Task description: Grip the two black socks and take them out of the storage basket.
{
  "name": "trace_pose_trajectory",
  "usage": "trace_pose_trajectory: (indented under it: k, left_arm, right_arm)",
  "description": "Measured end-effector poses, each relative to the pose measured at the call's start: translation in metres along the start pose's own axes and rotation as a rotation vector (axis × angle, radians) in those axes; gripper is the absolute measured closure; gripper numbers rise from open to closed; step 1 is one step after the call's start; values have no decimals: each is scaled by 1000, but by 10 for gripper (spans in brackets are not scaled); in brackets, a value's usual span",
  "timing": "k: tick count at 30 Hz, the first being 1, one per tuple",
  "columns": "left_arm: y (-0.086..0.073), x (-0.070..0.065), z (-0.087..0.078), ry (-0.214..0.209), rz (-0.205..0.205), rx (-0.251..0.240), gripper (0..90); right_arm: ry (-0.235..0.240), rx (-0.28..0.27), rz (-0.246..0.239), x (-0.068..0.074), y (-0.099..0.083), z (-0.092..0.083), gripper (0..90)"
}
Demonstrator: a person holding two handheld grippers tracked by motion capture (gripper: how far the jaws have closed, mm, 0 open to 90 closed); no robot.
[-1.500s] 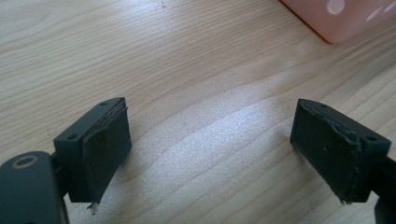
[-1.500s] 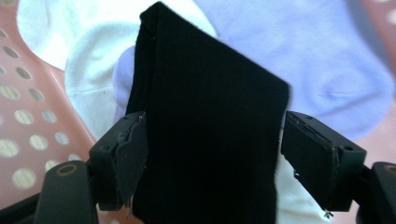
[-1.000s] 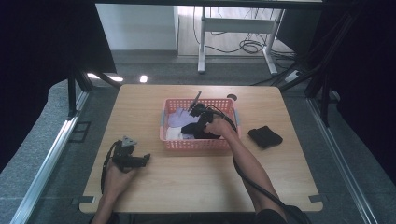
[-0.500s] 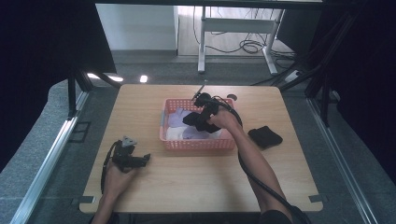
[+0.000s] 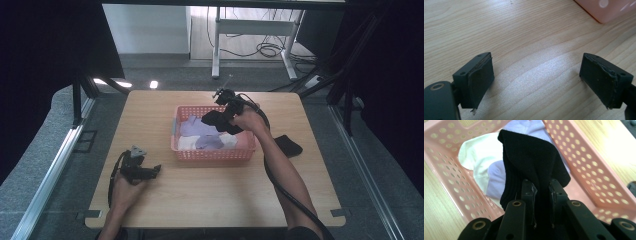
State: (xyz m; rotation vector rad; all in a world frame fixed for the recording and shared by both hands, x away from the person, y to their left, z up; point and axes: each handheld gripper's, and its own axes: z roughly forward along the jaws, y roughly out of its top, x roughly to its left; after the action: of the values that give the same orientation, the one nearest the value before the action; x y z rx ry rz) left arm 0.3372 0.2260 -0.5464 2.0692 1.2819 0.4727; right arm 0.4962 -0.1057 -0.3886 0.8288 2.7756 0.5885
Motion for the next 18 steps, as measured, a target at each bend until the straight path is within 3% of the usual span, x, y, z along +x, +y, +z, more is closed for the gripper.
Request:
trace_pose_trajectory:
  k: [18]
  left_arm:
    - [0, 0, 0, 0, 0, 1, 118]
  right_arm:
    - [-33, -5, 46, -16, -28, -21, 769]
